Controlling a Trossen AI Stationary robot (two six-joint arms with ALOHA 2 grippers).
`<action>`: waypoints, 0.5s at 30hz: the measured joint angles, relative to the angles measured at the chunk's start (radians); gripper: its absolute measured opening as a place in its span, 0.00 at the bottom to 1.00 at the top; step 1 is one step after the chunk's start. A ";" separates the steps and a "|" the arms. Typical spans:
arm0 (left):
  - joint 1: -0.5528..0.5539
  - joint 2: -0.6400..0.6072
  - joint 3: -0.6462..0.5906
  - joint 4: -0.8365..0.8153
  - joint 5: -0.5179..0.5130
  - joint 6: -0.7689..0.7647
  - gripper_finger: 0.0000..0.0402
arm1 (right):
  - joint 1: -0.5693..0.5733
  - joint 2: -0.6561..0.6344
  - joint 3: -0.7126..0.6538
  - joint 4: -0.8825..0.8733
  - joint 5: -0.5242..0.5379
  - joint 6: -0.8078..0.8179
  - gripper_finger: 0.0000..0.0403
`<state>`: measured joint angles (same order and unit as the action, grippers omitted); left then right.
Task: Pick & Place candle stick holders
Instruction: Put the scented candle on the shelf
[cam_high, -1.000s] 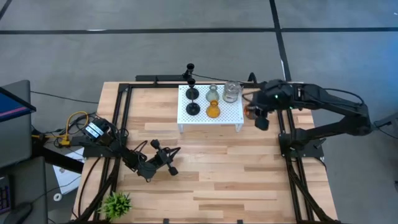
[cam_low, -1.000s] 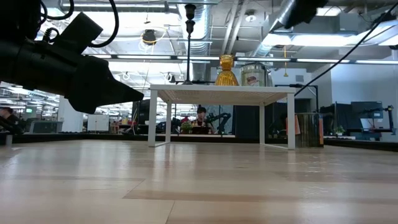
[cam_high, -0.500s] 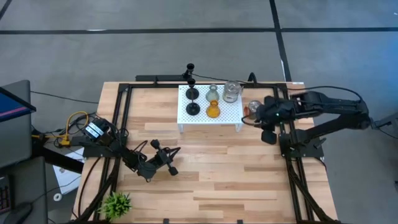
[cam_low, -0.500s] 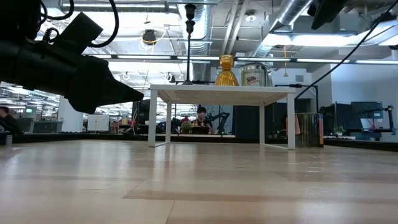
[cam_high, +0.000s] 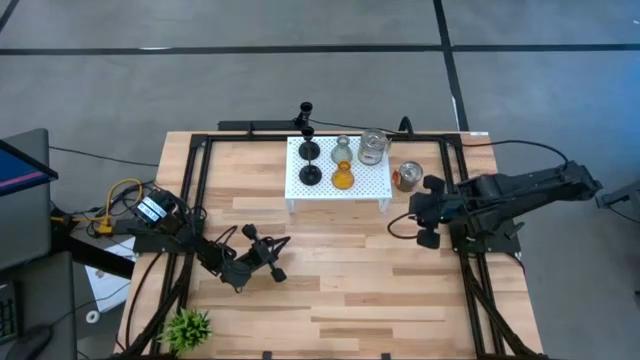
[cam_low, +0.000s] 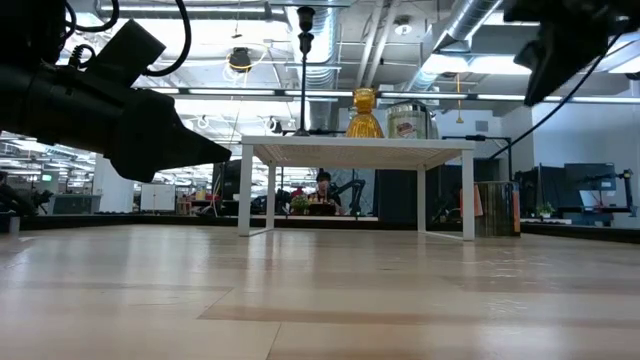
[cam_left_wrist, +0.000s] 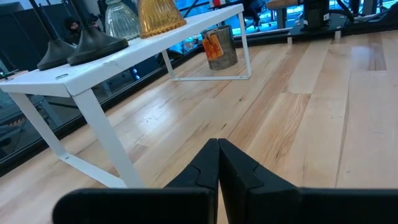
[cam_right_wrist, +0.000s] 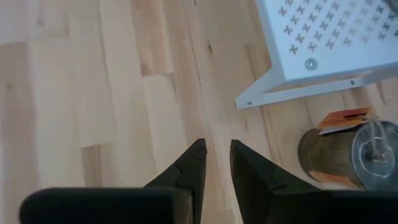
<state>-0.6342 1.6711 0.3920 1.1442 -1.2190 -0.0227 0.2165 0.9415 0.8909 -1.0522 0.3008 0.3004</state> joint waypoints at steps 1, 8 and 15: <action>0.000 0.000 0.000 0.000 0.000 0.000 0.01 | -0.001 -0.001 -0.023 0.021 0.008 0.000 0.16; 0.000 0.000 0.000 0.001 0.000 0.000 0.01 | -0.002 0.024 -0.134 0.128 0.021 -0.001 0.16; 0.000 0.000 0.000 0.001 0.000 0.000 0.01 | -0.003 0.077 -0.136 0.133 0.108 -0.022 0.16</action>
<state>-0.6342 1.6711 0.3920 1.1454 -1.2190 -0.0227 0.2138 1.0184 0.7547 -0.9195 0.4086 0.2783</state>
